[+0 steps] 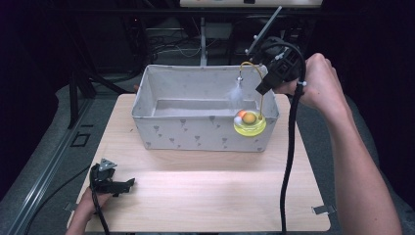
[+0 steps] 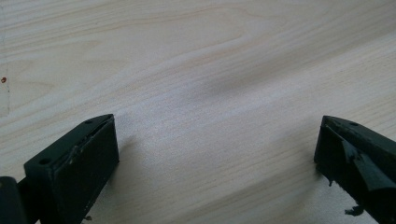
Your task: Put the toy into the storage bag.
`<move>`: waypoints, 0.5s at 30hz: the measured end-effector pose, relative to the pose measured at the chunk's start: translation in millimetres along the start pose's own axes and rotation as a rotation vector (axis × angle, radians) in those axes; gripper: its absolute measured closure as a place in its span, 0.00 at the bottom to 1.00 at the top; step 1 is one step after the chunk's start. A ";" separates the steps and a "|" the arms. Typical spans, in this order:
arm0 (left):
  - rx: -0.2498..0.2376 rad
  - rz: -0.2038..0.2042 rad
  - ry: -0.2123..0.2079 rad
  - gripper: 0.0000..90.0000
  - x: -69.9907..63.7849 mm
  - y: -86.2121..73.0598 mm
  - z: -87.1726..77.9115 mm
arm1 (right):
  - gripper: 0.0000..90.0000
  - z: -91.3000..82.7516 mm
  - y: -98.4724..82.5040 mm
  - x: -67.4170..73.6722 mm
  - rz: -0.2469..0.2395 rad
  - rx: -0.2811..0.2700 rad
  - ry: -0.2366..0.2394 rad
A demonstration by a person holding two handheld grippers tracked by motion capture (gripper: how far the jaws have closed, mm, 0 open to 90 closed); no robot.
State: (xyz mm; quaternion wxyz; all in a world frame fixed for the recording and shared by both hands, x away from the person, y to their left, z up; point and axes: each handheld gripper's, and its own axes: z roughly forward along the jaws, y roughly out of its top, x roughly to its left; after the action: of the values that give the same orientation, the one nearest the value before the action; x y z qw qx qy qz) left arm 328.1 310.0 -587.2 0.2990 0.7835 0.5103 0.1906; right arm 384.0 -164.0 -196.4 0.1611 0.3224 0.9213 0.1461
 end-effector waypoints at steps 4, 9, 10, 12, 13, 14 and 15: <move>0.000 0.001 0.000 0.00 0.1 0.0 0.0 | 0.98 -5.6 5.4 -4.9 0.010 -0.009 -0.004; 0.000 0.000 0.000 0.00 0.0 0.0 0.0 | 0.98 -8.0 12.0 -13.4 0.028 -0.009 -0.018; 0.000 0.000 0.000 0.00 0.0 0.0 0.0 | 0.98 -8.6 13.6 -15.2 0.029 -0.005 -0.020; 0.000 0.000 0.000 0.00 0.0 0.0 0.0 | 0.98 -8.7 16.2 -18.0 0.039 -0.009 -0.025; 0.000 0.000 0.000 0.00 0.0 0.0 0.0 | 0.98 -9.2 17.9 -20.1 0.041 -0.009 -0.027; 0.000 0.000 0.000 0.00 0.0 0.0 0.0 | 0.98 -9.4 18.7 -21.3 0.044 -0.007 -0.030; 0.000 0.000 0.000 0.00 0.0 0.0 0.0 | 0.98 -9.5 19.9 -23.0 0.048 -0.005 -0.033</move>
State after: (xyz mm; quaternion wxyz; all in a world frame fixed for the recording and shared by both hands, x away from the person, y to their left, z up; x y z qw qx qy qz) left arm 328.1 310.0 -587.2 0.2991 0.7836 0.5101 0.1906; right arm 408.2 -165.4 -175.7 0.1737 0.3464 0.9101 0.1469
